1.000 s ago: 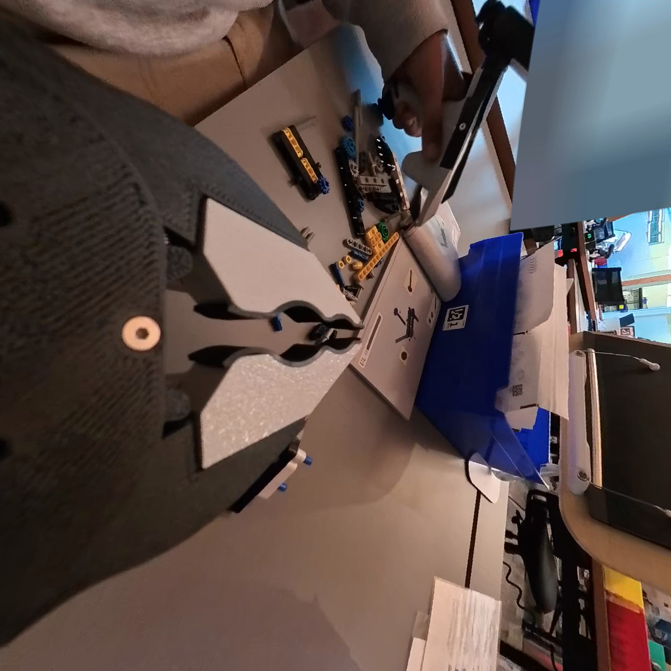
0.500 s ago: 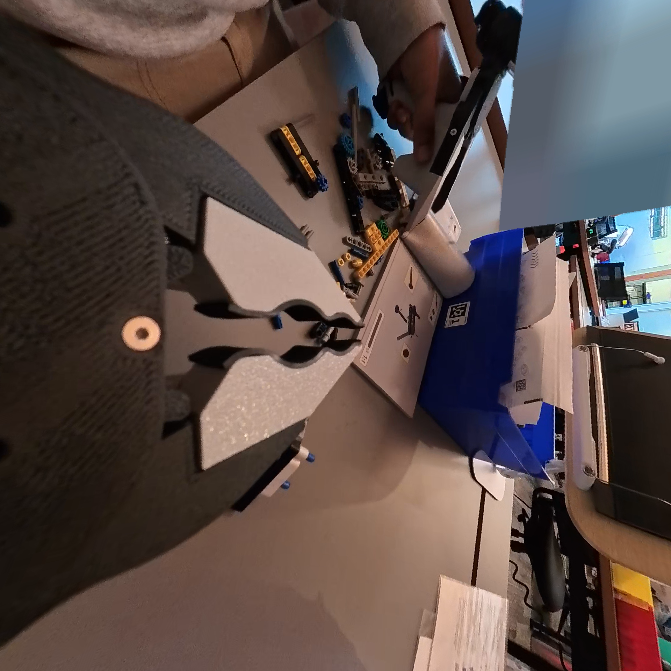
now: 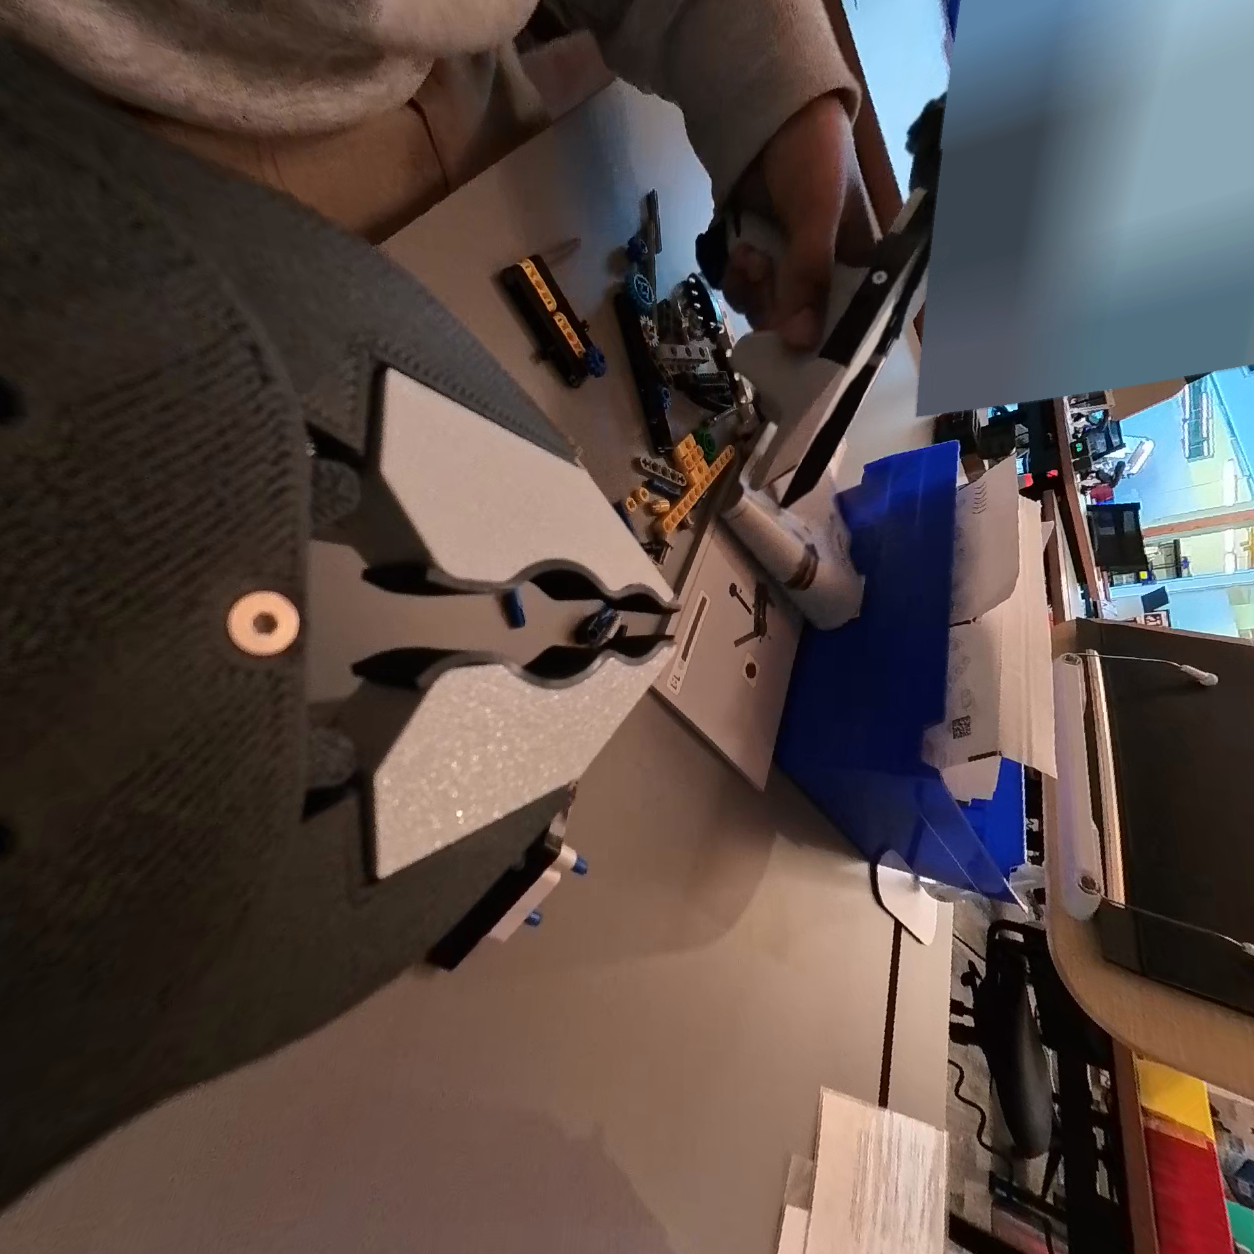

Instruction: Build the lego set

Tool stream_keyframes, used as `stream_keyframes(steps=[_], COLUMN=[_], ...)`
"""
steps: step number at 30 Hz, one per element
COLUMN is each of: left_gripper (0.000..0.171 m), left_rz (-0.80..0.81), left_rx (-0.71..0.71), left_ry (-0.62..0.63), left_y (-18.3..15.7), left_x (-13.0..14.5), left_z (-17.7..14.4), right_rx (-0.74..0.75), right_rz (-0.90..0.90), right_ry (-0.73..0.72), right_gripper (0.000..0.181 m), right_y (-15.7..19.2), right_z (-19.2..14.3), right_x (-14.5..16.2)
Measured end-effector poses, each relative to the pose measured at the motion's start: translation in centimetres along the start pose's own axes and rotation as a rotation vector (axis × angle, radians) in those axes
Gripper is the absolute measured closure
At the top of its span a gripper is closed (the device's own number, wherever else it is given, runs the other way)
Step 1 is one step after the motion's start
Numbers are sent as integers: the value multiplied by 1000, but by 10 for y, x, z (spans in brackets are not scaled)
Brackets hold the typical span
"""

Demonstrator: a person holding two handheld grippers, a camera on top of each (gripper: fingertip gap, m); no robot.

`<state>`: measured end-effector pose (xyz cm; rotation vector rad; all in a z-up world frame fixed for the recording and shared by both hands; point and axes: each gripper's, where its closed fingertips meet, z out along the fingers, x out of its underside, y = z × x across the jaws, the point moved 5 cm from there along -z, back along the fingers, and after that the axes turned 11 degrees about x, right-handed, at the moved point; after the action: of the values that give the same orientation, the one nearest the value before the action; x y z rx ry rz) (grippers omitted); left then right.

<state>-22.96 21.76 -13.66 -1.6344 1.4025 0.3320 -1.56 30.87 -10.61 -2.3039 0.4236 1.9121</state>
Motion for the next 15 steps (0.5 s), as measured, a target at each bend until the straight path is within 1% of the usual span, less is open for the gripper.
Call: stream_keyframes(steps=[4, 8, 10, 12, 15], left_gripper=[75, 78, 80, 81, 80], left_rz=[2, 71, 65, 35, -10], left_rx=[150, 271, 315, 313, 229], left_ry=[-54, -200, -272, -356, -470], left_y=[-21, -37, -39, -33, -14], left_x=[-8, -21, -27, -33, -37], left_z=[4, -12, -24, -38, -63], right_rx=[-1, -1, -1, -1, 0], right_rz=[3, 2, 3, 5, 10], right_ry=[-1, 5, 10, 12, 10], right_gripper=[177, 177, 176, 176, 177], right_y=[0, 0, 0, 0, -1], right_z=[0, 1, 1, 1, 1], right_x=[0, 0, 1, 1, 1])
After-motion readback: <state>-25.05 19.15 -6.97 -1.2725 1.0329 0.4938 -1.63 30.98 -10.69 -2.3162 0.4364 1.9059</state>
